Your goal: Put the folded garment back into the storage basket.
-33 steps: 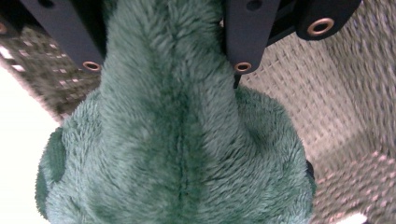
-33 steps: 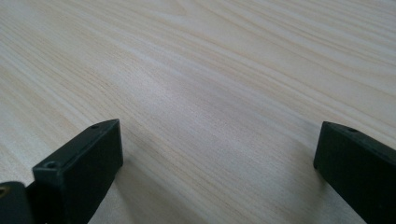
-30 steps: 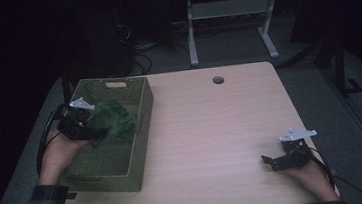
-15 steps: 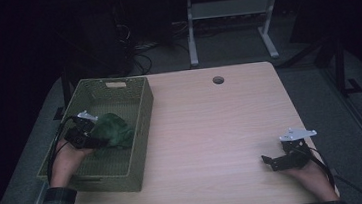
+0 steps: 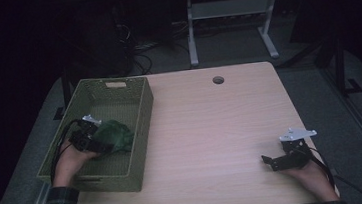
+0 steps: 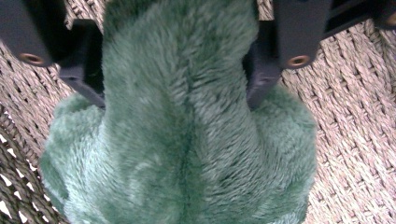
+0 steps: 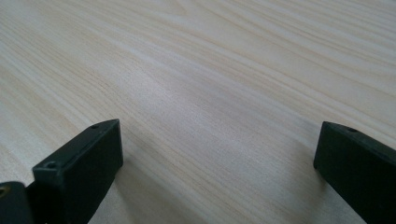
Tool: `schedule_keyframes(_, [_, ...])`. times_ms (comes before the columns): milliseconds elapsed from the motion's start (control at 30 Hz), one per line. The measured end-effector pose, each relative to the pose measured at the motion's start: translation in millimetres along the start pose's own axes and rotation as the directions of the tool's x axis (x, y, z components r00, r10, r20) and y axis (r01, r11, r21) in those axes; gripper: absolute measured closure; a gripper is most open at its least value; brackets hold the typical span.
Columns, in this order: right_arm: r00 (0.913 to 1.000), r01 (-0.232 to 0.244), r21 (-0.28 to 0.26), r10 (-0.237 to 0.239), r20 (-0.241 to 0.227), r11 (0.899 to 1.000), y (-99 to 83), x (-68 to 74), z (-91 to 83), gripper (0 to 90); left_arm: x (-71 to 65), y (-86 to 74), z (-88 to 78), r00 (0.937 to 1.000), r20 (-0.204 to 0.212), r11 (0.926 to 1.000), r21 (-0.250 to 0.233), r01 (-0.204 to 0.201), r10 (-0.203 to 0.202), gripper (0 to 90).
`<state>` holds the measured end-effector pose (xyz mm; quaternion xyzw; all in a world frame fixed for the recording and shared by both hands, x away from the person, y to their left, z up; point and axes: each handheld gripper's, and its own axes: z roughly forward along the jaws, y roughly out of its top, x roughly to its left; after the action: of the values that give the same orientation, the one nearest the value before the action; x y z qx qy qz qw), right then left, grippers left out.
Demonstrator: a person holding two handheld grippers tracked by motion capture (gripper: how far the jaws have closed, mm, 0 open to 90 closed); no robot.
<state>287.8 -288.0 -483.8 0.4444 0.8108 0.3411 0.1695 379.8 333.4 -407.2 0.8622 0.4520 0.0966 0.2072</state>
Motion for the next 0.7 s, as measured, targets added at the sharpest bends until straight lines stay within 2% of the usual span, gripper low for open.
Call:
schedule_keyframes(67, [1.0,-0.001,0.001,0.001,0.0,1.0,0.0,0.1,0.0,0.9,0.1,-0.3,-0.1,1.0,0.0,1.0,-0.003,0.0,0.0,26.0])
schedule_keyframes(100, [1.0,-0.001,0.001,0.001,0.0,1.0,0.0,0.1,0.0,0.9,0.0,-0.7,-0.2,1.0,-0.005,0.9999,-0.011,-0.001,0.001,26.0])
schedule_keyframes(133, [1.0,-0.001,0.001,0.001,0.0,1.0,0.0,0.1,0.0,0.9,-0.5,-0.9,-2.4,0.9999,-0.012,0.9997,-0.022,0.003,-0.003,20.4])
schedule_keyframes(233, [1.0,0.0,0.0,0.0,0.0,1.0,0.0,0.0,0.0,0.9,0.1,-0.3,-7.1,0.9998,-0.021,0.9991,-0.043,0.002,-0.003,17.1])
schedule_keyframes(367, [1.0,0.001,0.0,-0.001,0.0,1.0,0.0,-0.1,0.0,0.9,-0.1,4.5,-19.8,0.9995,-0.029,0.9959,-0.091,0.008,-0.01,16.2])
schedule_keyframes(400, [1.0,-0.001,0.001,0.001,0.0,1.0,0.0,0.0,-0.1,0.9,-1.5,8.3,-27.0,0.9995,-0.027,0.9932,-0.116,0.013,-0.016,16.2])
schedule_keyframes(500, [1.0,0.0,0.0,0.0,0.0,1.0,0.0,-0.1,0.0,0.8,-4.5,12.7,-33.8,0.9995,-0.026,0.9902,-0.139,0.014,-0.018,16.2])
schedule_keyframes(600, [1.0,0.0,0.0,0.0,0.0,1.0,0.0,-0.1,0.0,0.9,-14.5,22.9,-44.5,0.9998,-0.02,0.9848,-0.174,0.002,-0.006,16.2])
schedule_keyframes(700, [1.0,0.001,0.0,-0.001,0.0,1.0,0.0,-0.1,0.0,0.9,-20.4,28.4,-48.8,0.9998,-0.017,0.9821,-0.188,-0.011,0.008,16.1])
